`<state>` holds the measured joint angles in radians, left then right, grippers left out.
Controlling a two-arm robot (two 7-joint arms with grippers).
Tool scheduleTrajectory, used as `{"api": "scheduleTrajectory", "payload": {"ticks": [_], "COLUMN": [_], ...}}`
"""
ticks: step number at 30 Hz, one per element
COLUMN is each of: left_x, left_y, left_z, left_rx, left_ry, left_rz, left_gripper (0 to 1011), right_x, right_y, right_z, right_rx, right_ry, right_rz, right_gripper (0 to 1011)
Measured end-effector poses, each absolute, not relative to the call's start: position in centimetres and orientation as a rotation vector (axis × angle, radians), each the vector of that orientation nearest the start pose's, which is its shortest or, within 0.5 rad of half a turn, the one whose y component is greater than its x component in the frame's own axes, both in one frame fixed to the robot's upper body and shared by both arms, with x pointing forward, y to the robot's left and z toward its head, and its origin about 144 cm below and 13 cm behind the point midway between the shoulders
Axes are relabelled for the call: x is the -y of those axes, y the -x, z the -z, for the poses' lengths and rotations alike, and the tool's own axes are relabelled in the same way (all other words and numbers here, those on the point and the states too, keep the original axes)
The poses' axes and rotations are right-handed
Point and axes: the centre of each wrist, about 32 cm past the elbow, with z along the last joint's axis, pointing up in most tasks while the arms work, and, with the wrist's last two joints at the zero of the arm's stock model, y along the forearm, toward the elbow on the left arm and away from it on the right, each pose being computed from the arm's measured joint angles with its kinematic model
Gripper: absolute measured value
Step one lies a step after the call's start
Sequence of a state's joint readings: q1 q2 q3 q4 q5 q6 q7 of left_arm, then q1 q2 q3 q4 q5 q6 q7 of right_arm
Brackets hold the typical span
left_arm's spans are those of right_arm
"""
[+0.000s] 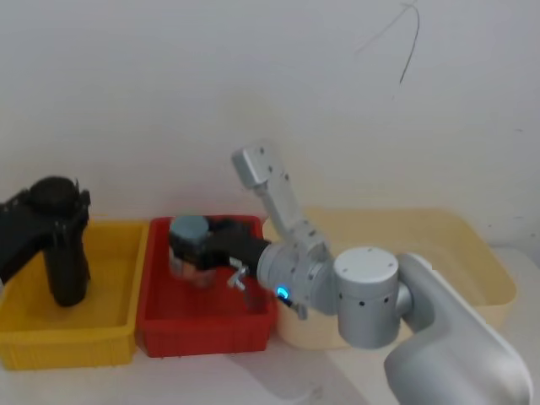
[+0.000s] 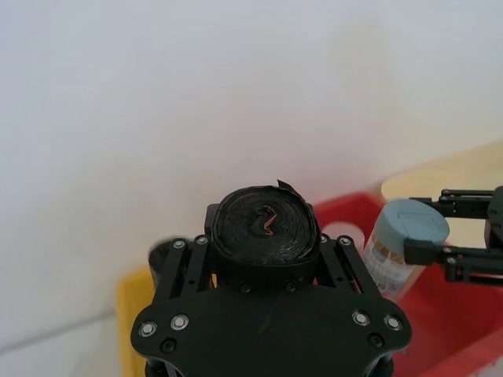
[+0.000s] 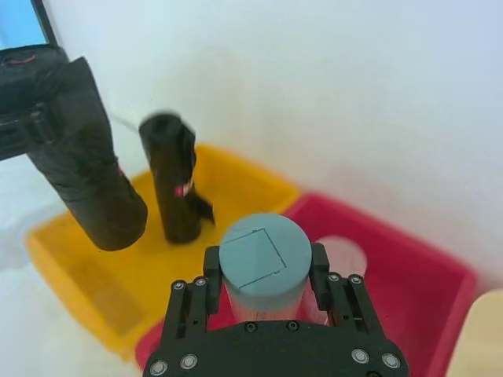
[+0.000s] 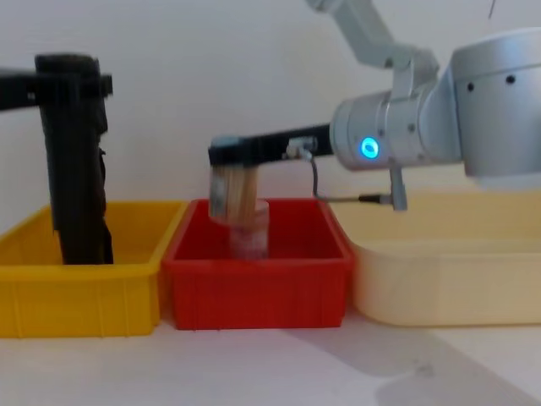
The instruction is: Pick up the garbage bag with the one hand and transfer it to the other hand.
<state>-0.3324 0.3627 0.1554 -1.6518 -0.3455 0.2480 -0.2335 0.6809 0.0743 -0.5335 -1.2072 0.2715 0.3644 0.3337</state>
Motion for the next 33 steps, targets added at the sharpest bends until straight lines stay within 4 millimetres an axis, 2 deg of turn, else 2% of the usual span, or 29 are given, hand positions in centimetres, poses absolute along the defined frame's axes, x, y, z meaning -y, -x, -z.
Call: {"api": "scheduleTrajectory", "payload": {"ticks": [2,7,12,20,33], "left_x": [-27.7,-27.8,-27.5,-26.6,-24.1], "left_y": [-52.7,-52.8,-53.8,-55.6,-60.1], "left_z": [-129.9,-131.5,-133.7,-135.5,-137.1], "left_rx": [0.16,0.203,0.265,0.317,0.356], "left_ry": [0.028,0.039,0.054,0.075,0.118], "left_rz": [-1.167,-1.155,-1.116,-1.06,-0.932], "left_gripper": [523,523,523,523,523], "right_x": [10.5,11.2,12.3,13.9,16.6], "right_y": [-60.1,-60.3,-60.6,-61.0,-61.1], "right_z": [-127.9,-129.6,-130.9,-132.4,-133.3], "right_rx": [-0.009,0.032,0.068,0.116,0.167], "right_ry": [0.183,0.136,0.1,0.076,0.088], "right_rz": [0.795,0.82,0.867,0.944,1.102], "right_gripper": [645,645,645,645,645]}}
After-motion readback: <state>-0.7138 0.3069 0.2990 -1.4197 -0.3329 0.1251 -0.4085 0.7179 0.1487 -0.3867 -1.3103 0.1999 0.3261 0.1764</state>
